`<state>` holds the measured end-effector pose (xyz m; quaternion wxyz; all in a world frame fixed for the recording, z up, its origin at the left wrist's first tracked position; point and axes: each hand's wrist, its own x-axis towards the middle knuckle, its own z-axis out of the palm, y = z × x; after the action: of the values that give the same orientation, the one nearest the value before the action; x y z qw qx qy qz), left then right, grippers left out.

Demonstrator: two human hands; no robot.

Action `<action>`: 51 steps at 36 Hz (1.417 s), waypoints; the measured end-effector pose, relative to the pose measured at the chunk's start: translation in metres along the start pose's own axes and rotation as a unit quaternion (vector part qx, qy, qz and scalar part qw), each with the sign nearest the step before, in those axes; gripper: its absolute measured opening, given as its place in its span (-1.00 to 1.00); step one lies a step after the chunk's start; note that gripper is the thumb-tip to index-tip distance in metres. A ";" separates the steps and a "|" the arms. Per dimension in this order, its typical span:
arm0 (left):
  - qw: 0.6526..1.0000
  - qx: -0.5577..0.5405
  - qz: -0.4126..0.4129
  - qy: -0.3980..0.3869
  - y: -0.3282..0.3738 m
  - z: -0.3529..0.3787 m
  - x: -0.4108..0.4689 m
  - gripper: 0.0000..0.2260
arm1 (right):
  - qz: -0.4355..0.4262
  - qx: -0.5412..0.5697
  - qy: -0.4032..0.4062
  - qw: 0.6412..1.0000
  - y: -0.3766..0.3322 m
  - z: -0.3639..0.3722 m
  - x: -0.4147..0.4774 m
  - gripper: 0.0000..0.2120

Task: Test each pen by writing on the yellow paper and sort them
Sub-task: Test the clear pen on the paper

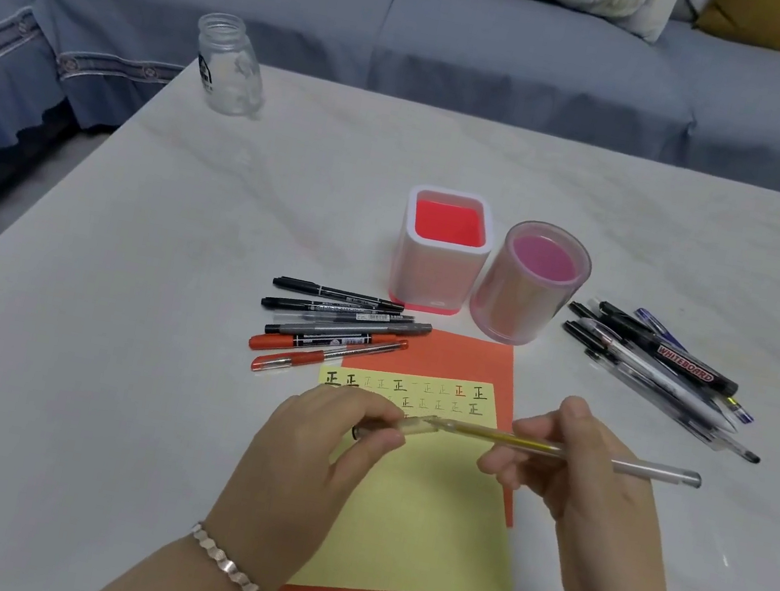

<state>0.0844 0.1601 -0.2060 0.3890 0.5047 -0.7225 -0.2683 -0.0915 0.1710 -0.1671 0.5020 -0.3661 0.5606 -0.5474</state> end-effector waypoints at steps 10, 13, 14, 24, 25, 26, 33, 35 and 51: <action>0.991 -0.070 -0.009 -0.117 0.024 -0.007 0.013 -0.92 | -0.028 -0.070 -0.028 0.997 -0.013 0.017 0.004 -0.65; 0.989 -0.098 -0.025 -0.112 0.033 -0.018 0.019 -0.90 | -0.047 -0.063 -0.055 0.995 -0.018 0.029 0.001 -0.65; 0.986 -0.119 -0.045 -0.110 0.034 -0.023 0.020 -0.89 | -0.053 -0.062 -0.059 0.995 -0.019 0.033 0.001 -0.63; 0.997 0.001 -0.070 -0.014 0.025 -0.100 0.005 -0.83 | 0.081 0.028 -0.125 0.988 -0.028 0.117 -0.006 -0.65; 0.997 0.048 -0.059 0.004 0.022 -0.109 -0.001 -0.81 | 0.088 0.022 -0.138 0.986 -0.029 0.129 -0.008 -0.66; 0.995 0.068 -0.063 0.026 0.018 -0.117 -0.008 -0.79 | 0.088 0.008 -0.157 0.984 -0.031 0.142 -0.010 -0.66; 0.940 -0.125 -0.238 0.211 -0.001 -0.183 -0.066 -0.92 | 0.118 -0.089 -0.359 0.922 -0.028 0.237 -0.036 -0.68; 0.904 -0.170 -0.281 0.275 -0.011 -0.199 -0.088 -0.92 | 0.106 -0.133 -0.428 0.888 -0.019 0.261 -0.046 -0.69; 0.757 0.224 -0.529 0.312 -0.128 -0.303 -0.266 -0.86 | -0.026 -0.407 -0.619 0.671 0.075 0.387 -0.110 -0.83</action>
<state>0.4532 0.3667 -0.2162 0.2645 0.9350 -0.2187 -0.0899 0.3171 0.1913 -0.1825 0.5203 -0.8039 0.2785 0.0746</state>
